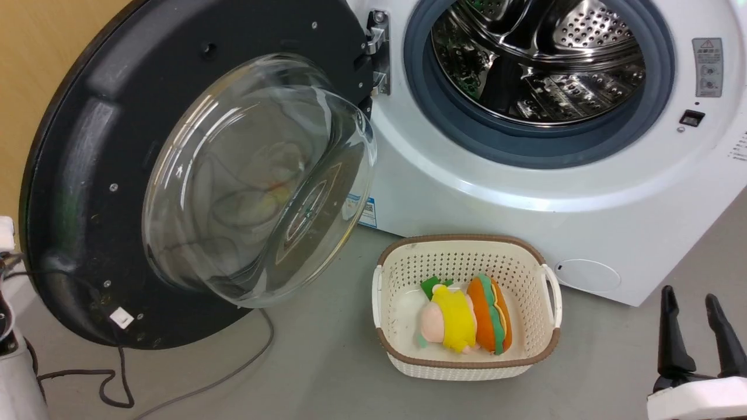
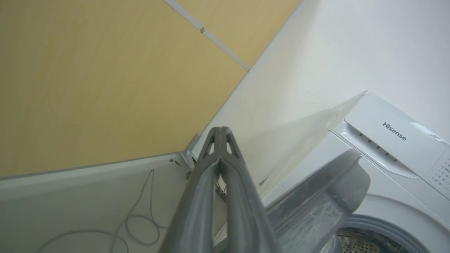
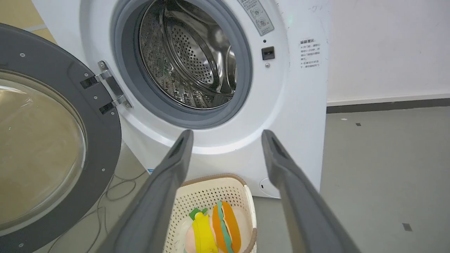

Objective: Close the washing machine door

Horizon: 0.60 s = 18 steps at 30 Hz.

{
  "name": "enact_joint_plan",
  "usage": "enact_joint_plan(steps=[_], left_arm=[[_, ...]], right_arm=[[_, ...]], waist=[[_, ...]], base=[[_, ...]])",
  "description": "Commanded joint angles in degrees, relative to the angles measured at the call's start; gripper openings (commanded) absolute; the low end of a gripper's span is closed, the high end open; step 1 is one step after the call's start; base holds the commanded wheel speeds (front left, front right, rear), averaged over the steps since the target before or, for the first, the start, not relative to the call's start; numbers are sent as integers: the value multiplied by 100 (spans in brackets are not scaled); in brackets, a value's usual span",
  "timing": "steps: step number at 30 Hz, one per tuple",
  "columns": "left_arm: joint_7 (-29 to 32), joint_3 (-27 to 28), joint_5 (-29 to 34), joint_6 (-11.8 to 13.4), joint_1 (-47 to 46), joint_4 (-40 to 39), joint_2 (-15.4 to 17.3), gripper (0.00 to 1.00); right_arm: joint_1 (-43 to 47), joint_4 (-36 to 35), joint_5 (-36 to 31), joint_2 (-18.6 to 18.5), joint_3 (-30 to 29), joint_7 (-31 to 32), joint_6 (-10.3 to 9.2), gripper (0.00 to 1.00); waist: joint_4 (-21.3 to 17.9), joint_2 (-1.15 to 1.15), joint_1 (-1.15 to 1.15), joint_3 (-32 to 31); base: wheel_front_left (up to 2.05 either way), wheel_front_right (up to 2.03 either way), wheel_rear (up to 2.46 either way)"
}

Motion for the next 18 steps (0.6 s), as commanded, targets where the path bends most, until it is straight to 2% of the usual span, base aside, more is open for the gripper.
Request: enact_joint_plan(steps=[1, 5, 10, 18], left_arm=[[261, 110, -320, 18, -123, 189, 88, 0], [837, 199, -771, 11, -111, 647, 239, 0], [1266, 321, -1140, -41, -141, 1270, 448, 0], [2039, 283, -1710, -449, -97, 2025, 598, 0]], right_arm=[[61, 39, 104, 16, -59, -63, 3, 100], [62, 89, 180, 17, -121, -110, 3, 100], [36, 138, 254, 18, -134, -170, 3, 100], [-5, 173, 370, 20, -233, -266, 4, 100]], waist=[[42, 0, 0, 16], [125, 0, 0, 44], [213, 0, 0, 93], [311, 0, 0, 194]], base=[[0, 0, 0], [0, 0, 0], [0, 0, 0], [0, 0, 0]])
